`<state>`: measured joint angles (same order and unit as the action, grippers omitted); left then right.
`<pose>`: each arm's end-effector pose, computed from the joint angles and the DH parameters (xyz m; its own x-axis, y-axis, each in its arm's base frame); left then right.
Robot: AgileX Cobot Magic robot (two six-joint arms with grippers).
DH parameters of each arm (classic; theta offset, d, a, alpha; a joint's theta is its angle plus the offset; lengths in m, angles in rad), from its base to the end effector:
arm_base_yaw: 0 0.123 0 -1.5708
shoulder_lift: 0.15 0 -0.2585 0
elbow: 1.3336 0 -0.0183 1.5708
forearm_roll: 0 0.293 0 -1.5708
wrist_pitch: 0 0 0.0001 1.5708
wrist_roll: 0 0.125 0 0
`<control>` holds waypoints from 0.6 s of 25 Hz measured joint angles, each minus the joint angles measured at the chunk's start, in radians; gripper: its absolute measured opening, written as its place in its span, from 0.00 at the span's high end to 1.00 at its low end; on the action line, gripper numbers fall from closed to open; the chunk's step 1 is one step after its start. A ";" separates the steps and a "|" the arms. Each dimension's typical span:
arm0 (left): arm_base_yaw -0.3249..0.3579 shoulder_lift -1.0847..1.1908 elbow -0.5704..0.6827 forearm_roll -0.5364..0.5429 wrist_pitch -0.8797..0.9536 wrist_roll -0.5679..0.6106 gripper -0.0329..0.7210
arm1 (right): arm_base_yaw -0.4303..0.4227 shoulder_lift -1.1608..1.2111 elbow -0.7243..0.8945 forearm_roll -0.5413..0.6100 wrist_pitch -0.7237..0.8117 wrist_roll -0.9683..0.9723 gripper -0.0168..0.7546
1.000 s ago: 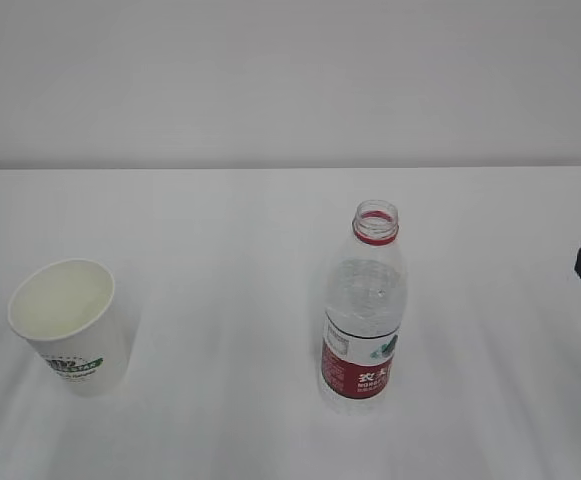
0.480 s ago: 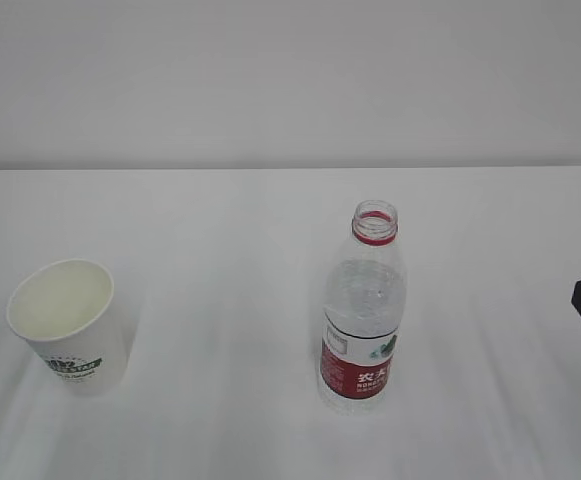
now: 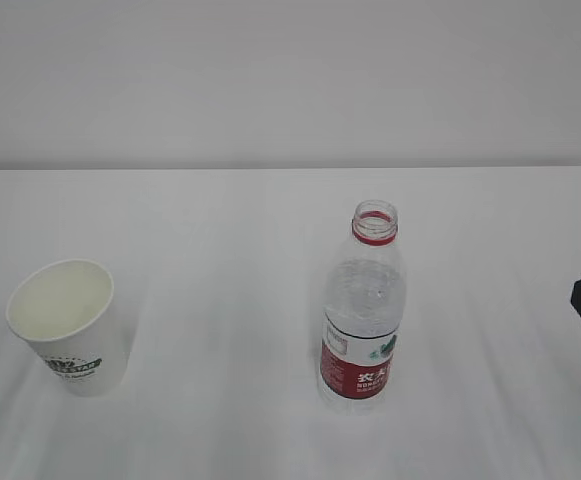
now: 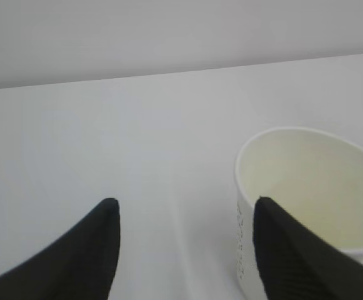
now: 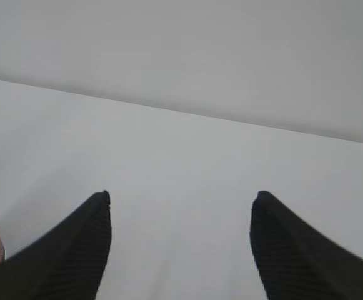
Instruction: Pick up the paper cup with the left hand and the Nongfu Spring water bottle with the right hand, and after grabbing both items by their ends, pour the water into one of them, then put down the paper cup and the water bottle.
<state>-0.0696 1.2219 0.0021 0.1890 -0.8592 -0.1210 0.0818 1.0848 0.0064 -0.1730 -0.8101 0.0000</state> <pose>0.2057 -0.0322 0.0832 -0.2812 0.0228 -0.9594 0.2059 0.9779 -0.0371 0.2071 0.0326 0.1048 -0.1737 -0.1333 -0.9757 -0.2252 0.9699 -0.0924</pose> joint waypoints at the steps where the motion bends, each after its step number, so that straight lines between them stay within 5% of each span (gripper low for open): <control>1: 0.000 0.011 0.000 0.000 -0.014 0.000 0.31 | 0.000 0.000 0.000 0.000 0.000 0.000 0.29; 15: 0.000 0.060 0.000 0.216 -0.104 0.000 0.31 | 0.000 0.000 0.000 -0.220 -0.022 0.061 0.29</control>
<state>-0.0696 1.2822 0.0021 0.4050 -0.9635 -0.1210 0.0818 1.0848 0.0064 -0.3928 -0.8324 0.0605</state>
